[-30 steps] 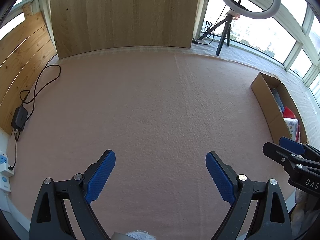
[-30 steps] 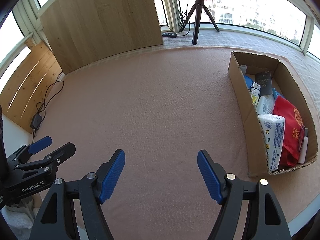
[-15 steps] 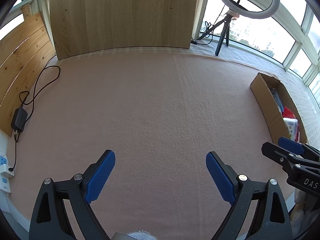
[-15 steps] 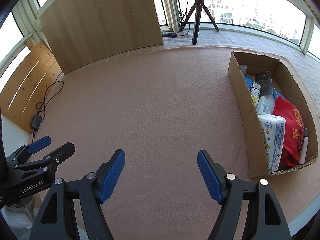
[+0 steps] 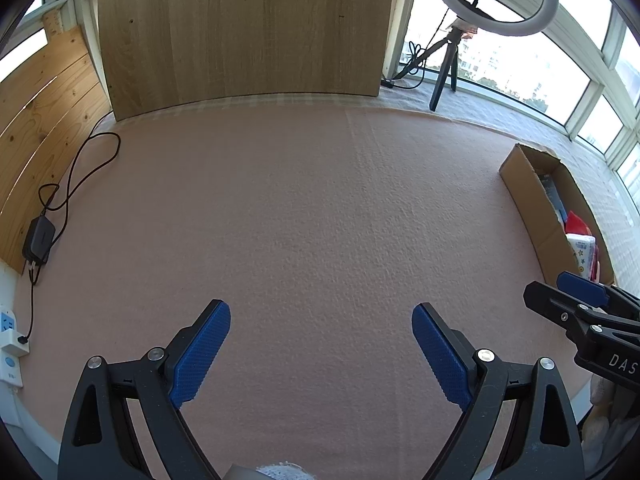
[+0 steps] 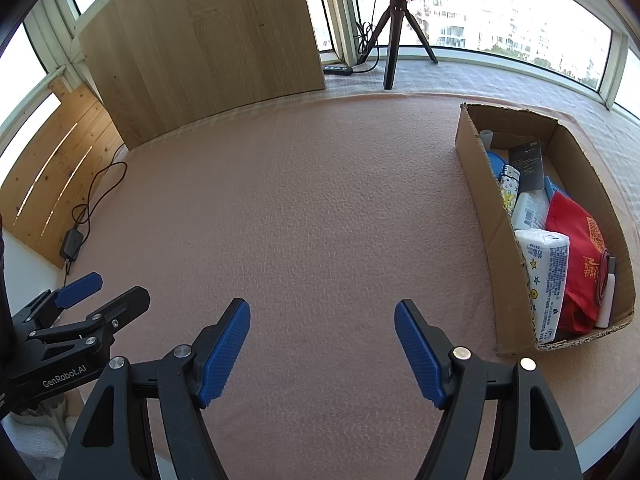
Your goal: Organize objects
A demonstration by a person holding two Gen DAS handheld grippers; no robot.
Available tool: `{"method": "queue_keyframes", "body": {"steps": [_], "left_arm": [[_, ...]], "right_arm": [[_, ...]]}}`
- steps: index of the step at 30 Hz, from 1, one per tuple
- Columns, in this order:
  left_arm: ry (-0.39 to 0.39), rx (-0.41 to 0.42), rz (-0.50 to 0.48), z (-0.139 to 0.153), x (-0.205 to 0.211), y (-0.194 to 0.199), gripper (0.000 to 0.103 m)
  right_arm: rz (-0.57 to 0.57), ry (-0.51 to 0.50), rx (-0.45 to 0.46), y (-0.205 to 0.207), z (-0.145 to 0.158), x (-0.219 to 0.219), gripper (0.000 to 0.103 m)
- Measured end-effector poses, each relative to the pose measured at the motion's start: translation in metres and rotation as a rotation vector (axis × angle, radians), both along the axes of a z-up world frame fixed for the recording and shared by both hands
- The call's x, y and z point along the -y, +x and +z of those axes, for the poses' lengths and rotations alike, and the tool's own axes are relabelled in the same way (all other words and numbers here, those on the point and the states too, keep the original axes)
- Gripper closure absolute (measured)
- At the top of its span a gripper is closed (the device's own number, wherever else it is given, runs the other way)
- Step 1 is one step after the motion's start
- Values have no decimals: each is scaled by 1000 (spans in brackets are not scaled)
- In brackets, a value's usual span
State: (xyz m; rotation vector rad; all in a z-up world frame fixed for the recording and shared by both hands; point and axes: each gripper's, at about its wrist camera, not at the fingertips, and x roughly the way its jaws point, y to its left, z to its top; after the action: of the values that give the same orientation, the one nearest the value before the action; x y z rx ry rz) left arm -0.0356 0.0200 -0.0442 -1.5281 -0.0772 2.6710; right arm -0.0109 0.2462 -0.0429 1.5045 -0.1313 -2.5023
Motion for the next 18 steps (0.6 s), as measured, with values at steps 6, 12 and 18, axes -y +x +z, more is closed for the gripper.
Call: {"method": "queue_keyframes", "body": {"steps": [6, 12, 18], "left_arm": [[0, 1, -2, 0, -1, 0, 9], [2, 3, -4, -1, 1, -1, 9], [4, 6, 0, -3, 4, -3, 9]], "right_arm": [[-1, -6, 8, -1, -1, -1, 32], [-2, -4, 8, -1, -1, 0, 32], [-2, -3, 8, -1, -2, 1, 32]]}}
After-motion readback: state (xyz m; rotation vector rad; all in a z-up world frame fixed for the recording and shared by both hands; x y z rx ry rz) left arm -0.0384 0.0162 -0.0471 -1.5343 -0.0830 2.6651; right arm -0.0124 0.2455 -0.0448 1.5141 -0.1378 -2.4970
